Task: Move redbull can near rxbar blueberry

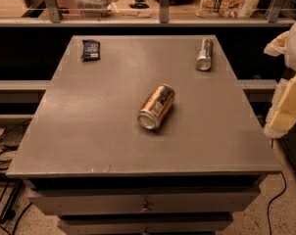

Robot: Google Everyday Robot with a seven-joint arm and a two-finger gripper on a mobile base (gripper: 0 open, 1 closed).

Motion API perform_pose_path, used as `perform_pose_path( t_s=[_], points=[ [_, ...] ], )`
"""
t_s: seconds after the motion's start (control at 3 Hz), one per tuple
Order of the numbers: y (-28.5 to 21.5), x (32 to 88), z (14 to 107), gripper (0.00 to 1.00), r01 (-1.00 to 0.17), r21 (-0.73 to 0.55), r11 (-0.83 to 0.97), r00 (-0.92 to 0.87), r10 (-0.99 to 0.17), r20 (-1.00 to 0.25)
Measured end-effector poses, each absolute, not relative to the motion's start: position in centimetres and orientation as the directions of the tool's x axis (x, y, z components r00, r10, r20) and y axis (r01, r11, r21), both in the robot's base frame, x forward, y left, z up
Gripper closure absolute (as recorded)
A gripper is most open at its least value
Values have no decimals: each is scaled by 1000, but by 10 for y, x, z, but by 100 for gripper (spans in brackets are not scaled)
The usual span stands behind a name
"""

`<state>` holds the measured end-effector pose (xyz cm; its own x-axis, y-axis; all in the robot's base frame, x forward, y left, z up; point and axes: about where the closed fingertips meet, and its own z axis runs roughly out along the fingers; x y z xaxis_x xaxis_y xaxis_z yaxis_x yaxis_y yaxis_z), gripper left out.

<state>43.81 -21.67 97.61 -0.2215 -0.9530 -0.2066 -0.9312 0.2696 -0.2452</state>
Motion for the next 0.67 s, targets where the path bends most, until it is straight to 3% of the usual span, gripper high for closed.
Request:
perform_pose_path(
  t_s=[0.33, 0.67],
  points=[
    [-217, 445, 976, 0, -923, -246, 295, -229, -937, -263],
    [-217, 467, 976, 0, -900, -242, 362, -246, -881, -405]
  ],
)
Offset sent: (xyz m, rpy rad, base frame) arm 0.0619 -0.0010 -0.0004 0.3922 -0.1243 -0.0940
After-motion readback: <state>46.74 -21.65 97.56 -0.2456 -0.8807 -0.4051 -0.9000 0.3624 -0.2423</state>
